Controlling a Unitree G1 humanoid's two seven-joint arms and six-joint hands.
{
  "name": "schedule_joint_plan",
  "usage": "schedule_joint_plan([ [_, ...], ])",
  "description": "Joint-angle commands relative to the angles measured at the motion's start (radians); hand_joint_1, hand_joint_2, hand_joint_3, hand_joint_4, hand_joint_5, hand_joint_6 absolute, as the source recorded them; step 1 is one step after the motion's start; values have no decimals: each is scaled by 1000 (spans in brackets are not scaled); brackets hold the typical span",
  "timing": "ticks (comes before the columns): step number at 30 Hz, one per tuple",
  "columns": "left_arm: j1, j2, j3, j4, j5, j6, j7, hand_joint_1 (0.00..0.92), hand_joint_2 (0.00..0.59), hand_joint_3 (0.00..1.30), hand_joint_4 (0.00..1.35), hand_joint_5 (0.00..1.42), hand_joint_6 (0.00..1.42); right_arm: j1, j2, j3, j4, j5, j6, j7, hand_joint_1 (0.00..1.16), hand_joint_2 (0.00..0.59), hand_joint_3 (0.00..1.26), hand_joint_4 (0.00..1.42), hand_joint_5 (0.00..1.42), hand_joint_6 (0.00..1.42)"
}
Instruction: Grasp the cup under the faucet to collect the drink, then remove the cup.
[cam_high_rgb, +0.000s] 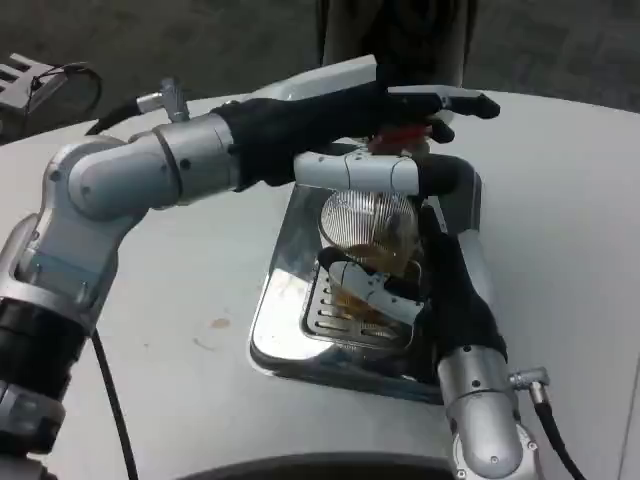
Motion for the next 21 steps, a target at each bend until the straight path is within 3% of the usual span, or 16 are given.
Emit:
schedule_joint_plan([
  [1,-2,-8,-22,14,21,-10,-24,0,0,139,60,159,108,-14,22,6,28,-2,-26,-30,768,212,4,78,44,55],
  [10,2,5,-14,12,16,-9,-25,0,0,139,60,159,108,-32,58,18,99,-2,-74,-85,780,224,93,156,127,95],
  [21,-3,10,-21,7,23,-22,-31,0,0,142,61,167,108,-45,72,31,147,-4,-98,-136,782,224,137,203,173,118],
])
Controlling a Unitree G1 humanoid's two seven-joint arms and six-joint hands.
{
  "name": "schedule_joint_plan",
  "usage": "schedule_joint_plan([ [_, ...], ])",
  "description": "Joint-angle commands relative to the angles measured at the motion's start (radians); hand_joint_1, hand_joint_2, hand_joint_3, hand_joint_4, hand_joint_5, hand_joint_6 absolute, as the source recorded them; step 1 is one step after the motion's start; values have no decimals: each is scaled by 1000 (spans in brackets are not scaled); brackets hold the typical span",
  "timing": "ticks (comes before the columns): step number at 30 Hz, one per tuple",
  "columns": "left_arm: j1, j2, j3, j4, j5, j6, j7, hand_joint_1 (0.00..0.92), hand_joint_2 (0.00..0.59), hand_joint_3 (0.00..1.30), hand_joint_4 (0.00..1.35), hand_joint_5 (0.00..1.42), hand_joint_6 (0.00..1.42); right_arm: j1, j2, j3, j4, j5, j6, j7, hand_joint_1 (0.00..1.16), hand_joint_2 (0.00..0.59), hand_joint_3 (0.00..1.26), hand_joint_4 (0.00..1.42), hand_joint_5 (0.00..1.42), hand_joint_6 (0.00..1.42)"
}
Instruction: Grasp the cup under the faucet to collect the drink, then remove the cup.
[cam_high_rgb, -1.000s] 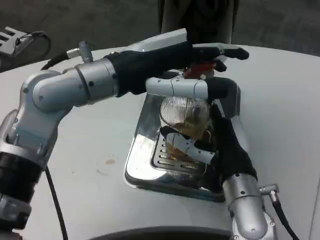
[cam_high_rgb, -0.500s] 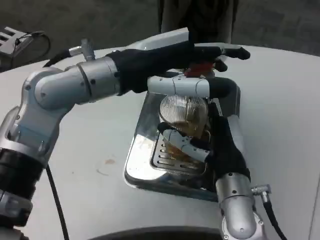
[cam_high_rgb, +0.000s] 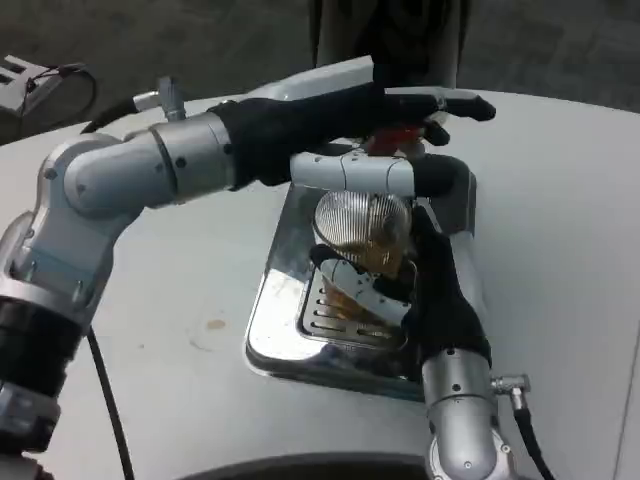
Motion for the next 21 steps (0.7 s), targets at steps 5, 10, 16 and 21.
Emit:
schedule_joint_plan([
  [5,8,-4,-16,-9,23,-15,-13,0,0,147,66,169,108,-10,59,11,47,9,-24,-62,793,228,187,241,216,141],
  [10,17,2,-8,-17,22,-13,-5,0,0,158,83,179,122,-9,70,15,65,13,-44,-98,819,232,244,304,279,172],
  [16,39,1,15,-23,5,-16,17,0,1,159,89,183,125,-7,77,12,86,21,-61,-130,840,237,333,406,356,202],
  [21,61,-19,70,-21,-28,-10,72,0,2,121,84,209,136,-4,81,13,92,25,-69,-156,848,238,400,468,429,226],
])
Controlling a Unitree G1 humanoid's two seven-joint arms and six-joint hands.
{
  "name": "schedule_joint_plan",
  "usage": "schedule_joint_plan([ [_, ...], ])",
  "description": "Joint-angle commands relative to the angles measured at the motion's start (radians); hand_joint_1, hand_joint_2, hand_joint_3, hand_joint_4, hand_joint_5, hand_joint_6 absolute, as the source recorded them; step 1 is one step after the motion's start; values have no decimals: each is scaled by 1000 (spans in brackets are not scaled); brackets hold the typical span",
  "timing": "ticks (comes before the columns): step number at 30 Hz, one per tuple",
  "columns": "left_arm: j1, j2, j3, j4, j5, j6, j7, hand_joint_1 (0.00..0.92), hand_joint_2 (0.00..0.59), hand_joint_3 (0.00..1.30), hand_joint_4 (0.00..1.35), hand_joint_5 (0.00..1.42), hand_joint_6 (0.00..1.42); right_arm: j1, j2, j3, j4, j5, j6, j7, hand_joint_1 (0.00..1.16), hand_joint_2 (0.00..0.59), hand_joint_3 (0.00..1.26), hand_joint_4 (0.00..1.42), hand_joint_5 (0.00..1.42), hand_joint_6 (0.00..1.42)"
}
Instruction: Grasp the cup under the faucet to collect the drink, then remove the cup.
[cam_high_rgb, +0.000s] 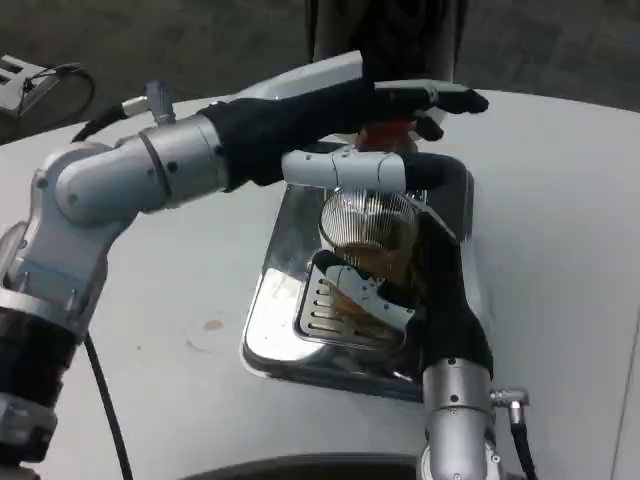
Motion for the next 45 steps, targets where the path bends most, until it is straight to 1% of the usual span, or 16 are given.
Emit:
schedule_joint_plan([
  [1,31,-21,45,-6,-29,-4,42,0,2,119,84,221,138,-1,80,-6,20,20,6,-28,849,238,414,496,449,234],
  [4,37,-36,69,-7,-45,-9,62,0,0,118,92,240,150,2,78,-4,18,17,6,-38,855,244,456,549,507,254],
  [9,41,-61,103,-7,-67,-18,88,0,0,127,125,279,180,13,80,-5,9,19,1,-54,867,234,514,608,570,281],
  [13,45,-68,116,-16,-77,-25,90,0,1,135,136,305,196,19,77,-3,-9,20,1,-57,872,232,551,657,621,315],
  [17,55,-70,131,-36,-90,-23,99,0,3,145,159,324,215,37,73,-1,-43,15,7,-64,879,216,583,693,668,336],
  [24,89,-66,165,-111,-127,0,114,0,2,167,183,350,229,93,70,8,-138,-3,31,-72,888,204,641,764,749,387],
  [28,114,-62,185,-156,-145,26,123,0,2,170,189,355,233,134,64,10,-204,-7,45,-56,889,204,672,793,794,398],
  [30,127,-61,195,-178,-152,37,126,0,1,176,193,363,236,153,61,11,-238,-8,53,-49,894,190,688,806,817,413],
  [34,158,-57,211,-225,-164,63,129,0,1,178,194,369,252,203,54,16,-311,-12,76,-39,897,187,706,827,841,434],
  [37,197,-51,226,-274,-177,87,134,0,1,180,199,369,254,250,36,32,-386,-25,99,-22,897,186,733,852,864,439],
  [39,222,-49,235,-302,-182,102,140,0,1,182,202,369,255,277,31,35,-419,-11,105,-5,898,186,752,864,883,453],
  [41,242,-49,245,-327,-185,118,145,0,0,184,204,370,256,301,19,40,-456,-19,122,8,898,186,756,867,885,458],
  [45,298,-42,268,-384,-199,147,156,0,0,194,214,375,259,368,-5,51,-564,-34,151,38,901,180,770,867,900,463],
])
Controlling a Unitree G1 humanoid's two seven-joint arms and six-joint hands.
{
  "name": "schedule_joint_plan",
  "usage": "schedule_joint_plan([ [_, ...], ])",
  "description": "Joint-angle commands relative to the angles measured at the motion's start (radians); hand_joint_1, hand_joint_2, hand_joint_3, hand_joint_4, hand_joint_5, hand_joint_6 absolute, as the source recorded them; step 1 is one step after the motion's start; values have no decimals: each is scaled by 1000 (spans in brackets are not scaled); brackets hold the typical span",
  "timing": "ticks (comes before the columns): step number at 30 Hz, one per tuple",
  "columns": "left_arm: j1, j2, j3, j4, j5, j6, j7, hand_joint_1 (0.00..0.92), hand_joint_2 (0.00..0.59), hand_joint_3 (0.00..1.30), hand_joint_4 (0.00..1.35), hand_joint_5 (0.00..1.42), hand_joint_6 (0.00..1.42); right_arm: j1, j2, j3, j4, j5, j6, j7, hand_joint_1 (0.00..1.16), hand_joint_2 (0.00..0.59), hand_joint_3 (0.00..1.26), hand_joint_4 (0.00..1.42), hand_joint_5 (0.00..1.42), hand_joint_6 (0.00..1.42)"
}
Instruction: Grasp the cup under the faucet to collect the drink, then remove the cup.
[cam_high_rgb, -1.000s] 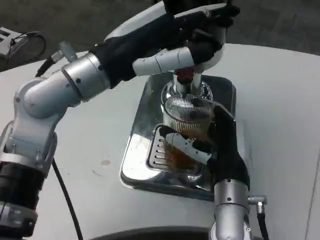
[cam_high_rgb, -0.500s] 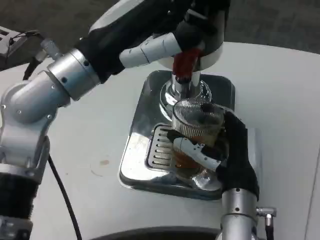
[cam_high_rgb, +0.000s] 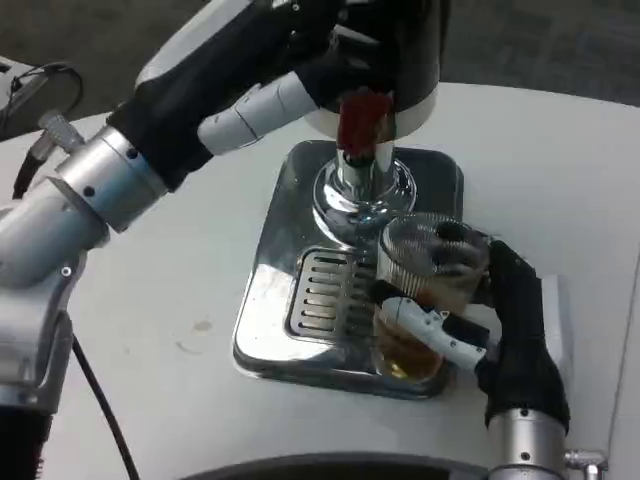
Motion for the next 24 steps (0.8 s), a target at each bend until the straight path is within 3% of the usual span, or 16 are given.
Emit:
schedule_joint_plan([
  [1,79,25,39,-77,-31,35,28,0,0,195,216,375,259,84,35,26,-143,-20,20,29,902,179,770,874,902,464],
  [14,292,63,151,-241,-82,99,81,0,0,204,218,384,262,206,4,28,-355,-61,84,129,915,180,790,878,915,487],
  [24,480,77,227,-327,-105,109,109,0,0,209,223,386,274,322,2,31,-495,-83,108,194,932,176,814,896,939,511],
])
